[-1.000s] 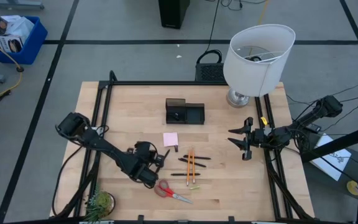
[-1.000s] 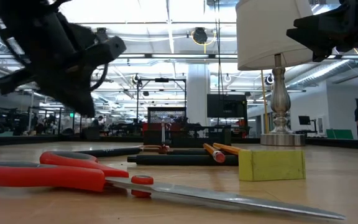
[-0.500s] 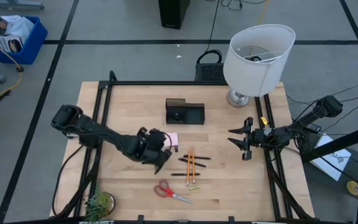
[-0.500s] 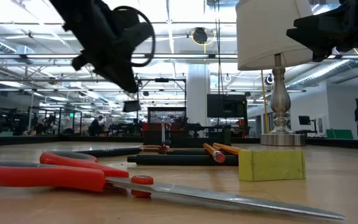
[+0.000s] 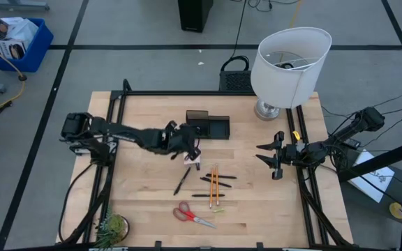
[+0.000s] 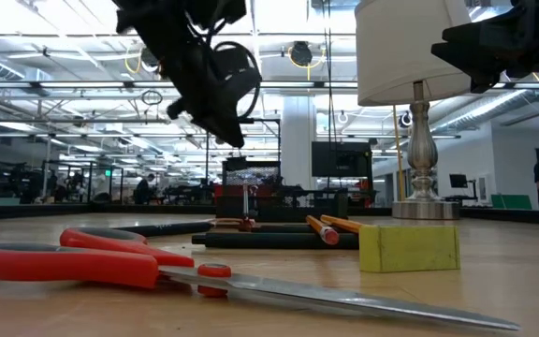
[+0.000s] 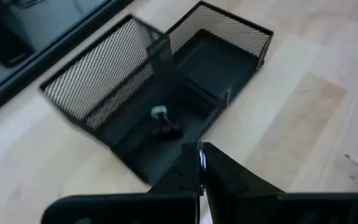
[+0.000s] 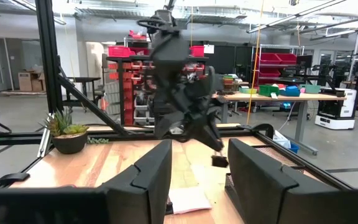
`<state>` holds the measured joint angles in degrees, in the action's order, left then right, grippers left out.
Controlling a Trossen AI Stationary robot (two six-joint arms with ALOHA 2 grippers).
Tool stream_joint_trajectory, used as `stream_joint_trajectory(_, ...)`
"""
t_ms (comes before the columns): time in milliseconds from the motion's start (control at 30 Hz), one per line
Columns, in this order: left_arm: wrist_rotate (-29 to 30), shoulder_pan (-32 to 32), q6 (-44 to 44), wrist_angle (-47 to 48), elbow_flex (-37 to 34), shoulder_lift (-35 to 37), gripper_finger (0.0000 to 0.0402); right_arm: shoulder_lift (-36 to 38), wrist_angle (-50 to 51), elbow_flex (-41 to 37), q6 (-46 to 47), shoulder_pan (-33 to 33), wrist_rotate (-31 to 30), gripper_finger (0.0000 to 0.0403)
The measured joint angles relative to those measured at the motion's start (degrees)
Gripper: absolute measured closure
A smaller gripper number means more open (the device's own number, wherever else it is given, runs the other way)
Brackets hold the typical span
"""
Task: Pick and place office supplies into organizer
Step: Put the black binder clip into the desk organizer
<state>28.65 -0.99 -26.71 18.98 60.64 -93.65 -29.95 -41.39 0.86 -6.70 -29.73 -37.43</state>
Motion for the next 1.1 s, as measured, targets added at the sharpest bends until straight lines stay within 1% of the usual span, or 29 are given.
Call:
stream_joint_trajectory(100,-6.25,3.48,5.19,-1.02,-0.88,1.35,0.0395,0.0,0.02,0.0,0.02,0.01,0.0,0.0251)
stream_joint_trajectory(200,-12.88,7.67,9.11,-2.17,-2.56,2.52,0.0382,-0.01,0.03,0.0,0.0,0.02,0.0,0.0251)
stream_joint_trajectory(233,-14.38,8.9,10.52,-2.25,-3.06,3.02,0.0378,0.0,0.07,0.0,0.02,0.01,0.0,0.0251)
stream_joint_trajectory(300,-17.98,10.96,13.56,-6.09,-3.32,3.42,0.0372,-0.02,-0.07,-0.02,0.02,0.02,0.0,0.0253)
stream_joint_trajectory(367,-20.39,12.59,17.07,-5.02,-3.92,3.87,0.0372,-0.07,0.04,0.0,0.0,0.02,0.0,0.0254)
stream_joint_trajectory(433,-20.79,13.75,19.78,-5.05,-4.06,3.61,0.0375,-0.04,-0.09,0.0,0.01,0.01,0.0,0.0254)
stream_joint_trajectory(600,-20.83,14.73,21.12,-4.95,-3.97,2.9,0.0394,-0.21,-0.02,-0.01,0.0,0.02,0.0,0.0251)
stream_joint_trajectory(700,-20.92,14.93,21.95,-5.73,-3.89,2.43,0.0396,-0.2,-0.02,0.0,0.02,0.02,0.0,0.0251)
stream_joint_trajectory(800,-21.21,14.91,22.11,-5.3,-3.97,2.13,0.038,-0.2,-0.02,-0.02,0.0,0.02,0.0,0.0253)
stream_joint_trajectory(1100,-21.23,14.77,22.33,-6.4,-3.86,0.9,0.0307,-0.21,0.01,-0.01,0.01,0.02,0.0,0.025)
